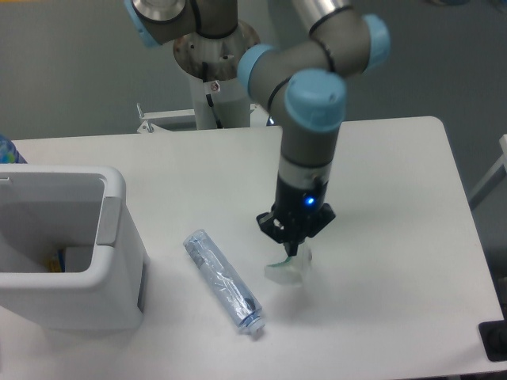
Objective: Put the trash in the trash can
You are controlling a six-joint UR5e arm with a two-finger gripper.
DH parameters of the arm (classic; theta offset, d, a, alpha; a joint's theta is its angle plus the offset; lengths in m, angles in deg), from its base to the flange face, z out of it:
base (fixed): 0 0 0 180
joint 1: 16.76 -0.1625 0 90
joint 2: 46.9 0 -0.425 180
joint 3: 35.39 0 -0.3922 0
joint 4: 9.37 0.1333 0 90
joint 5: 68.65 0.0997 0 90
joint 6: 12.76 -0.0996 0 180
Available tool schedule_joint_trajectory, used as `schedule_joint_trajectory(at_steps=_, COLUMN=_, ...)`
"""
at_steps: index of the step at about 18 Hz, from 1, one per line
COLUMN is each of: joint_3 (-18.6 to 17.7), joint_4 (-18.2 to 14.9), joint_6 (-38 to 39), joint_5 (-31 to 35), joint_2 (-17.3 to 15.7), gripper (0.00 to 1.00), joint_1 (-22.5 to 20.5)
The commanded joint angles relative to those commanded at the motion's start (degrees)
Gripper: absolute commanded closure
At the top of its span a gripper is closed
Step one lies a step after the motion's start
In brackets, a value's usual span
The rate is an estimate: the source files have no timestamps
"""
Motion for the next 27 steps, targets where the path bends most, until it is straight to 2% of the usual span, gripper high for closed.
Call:
schedule_joint_trajectory(at_steps=4, joint_3=6.0, joint_4=-0.1, joint_6=6.5, joint_5=-2.2, joint_2=0.3, gripper=1.00, joint_1=0.4)
schedule_joint_trajectory(at_steps=7, joint_3=8.0, joint_4=-0.1, joint_6=10.5, joint_5=-2.2, joint_2=0.0, gripper=1.00, joint_1=0.8)
schedule_joint_trajectory(at_steps=10, joint_3=8.4, joint_4=0.0, joint_6=13.0, joint_5=-2.6, joint_2=-1.0, gripper=1.00, joint_1=1.5)
schedule_joint_trajectory(at_steps=14, joint_3=8.5, joint_4=-0.1, joint_6=15.9, joint_5=-2.6, joint_2=-3.2, gripper=1.00, joint_1=5.3)
schedule_joint_trajectory(at_steps=27, joint_3=7.3, joint_4=-0.1, joint_6=16.7, joint_5=-2.5, joint_2=-8.8, gripper=1.00, joint_1=21.6)
